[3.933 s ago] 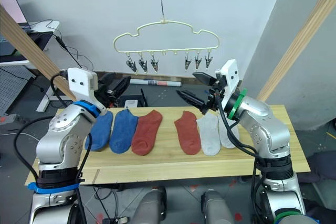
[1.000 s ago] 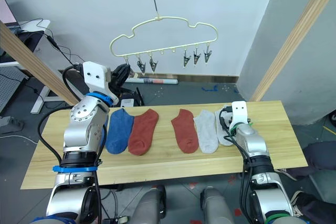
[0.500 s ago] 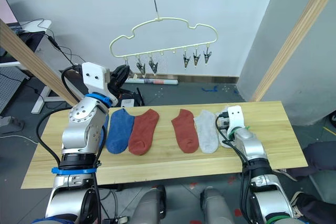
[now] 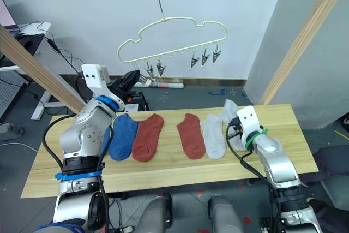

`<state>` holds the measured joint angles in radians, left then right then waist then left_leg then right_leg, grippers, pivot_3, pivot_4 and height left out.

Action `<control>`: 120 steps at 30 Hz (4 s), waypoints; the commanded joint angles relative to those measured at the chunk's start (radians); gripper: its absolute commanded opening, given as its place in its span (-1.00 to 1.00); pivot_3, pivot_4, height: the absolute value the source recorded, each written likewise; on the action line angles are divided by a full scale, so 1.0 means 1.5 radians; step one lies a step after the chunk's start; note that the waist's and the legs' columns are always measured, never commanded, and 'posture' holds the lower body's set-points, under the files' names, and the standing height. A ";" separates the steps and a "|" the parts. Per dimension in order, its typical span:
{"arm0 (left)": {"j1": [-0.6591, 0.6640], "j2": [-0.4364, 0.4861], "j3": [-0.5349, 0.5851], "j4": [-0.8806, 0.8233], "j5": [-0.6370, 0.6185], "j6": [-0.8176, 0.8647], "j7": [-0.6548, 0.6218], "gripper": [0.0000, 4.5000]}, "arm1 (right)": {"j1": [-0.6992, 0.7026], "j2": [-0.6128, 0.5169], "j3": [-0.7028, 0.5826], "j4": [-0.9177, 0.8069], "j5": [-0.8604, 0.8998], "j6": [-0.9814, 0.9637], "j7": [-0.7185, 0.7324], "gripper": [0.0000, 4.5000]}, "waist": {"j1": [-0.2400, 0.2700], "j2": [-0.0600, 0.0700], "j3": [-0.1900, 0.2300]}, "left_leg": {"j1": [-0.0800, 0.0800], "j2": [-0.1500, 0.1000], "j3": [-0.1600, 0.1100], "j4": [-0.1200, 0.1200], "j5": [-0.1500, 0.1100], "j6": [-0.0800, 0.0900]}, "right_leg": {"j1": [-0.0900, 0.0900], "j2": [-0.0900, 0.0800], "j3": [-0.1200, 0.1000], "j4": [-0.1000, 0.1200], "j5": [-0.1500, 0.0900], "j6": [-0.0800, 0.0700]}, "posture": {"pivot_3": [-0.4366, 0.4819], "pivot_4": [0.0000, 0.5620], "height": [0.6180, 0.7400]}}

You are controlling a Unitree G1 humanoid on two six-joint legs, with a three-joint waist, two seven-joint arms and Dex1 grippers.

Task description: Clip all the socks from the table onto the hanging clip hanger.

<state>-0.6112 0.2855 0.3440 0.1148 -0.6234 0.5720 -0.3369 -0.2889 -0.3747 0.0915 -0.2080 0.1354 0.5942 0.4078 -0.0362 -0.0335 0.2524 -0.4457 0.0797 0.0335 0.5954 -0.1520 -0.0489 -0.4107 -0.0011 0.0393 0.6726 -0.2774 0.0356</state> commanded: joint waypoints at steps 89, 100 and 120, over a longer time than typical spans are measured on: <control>0.045 0.013 -0.150 -0.100 0.137 -0.146 -0.015 0.73 | -0.116 0.100 -0.012 -0.166 0.158 0.103 0.037 1.00 | 0.021 -0.002 0.001 | -0.005 0.000 0.001 0.003 0.000 -0.001 | -0.006 0.000 0.001 0.004 0.000 0.000 | -0.01 -0.07 1.00; -0.012 -0.016 -0.149 0.029 0.202 -0.245 -0.007 0.33 | -0.136 0.091 -0.027 -0.152 0.156 0.080 0.029 1.00 | 0.020 -0.002 0.001 | -0.005 0.000 0.001 0.003 0.000 -0.001 | -0.006 0.000 0.001 0.004 0.000 0.000 | -0.06 -0.08 1.00; -0.038 -0.013 -0.138 0.089 0.246 -0.317 0.007 -0.18 | -0.140 0.087 -0.033 -0.162 0.174 0.087 0.020 1.00 | 0.015 -0.002 0.001 | -0.005 0.000 0.001 0.003 0.000 -0.001 | -0.006 0.000 0.001 0.004 0.000 0.000 | -0.09 -0.09 1.00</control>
<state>-0.6462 0.2610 0.1245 0.2763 -0.2594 0.1220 -0.3335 -0.4852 -0.2376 0.0598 -0.4119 0.3765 0.7339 0.4363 -0.0144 -0.0362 0.2539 -0.4531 0.0790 0.0346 0.5994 -0.1521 -0.0500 -0.4198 -0.0015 0.0406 0.6786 -0.2778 0.0351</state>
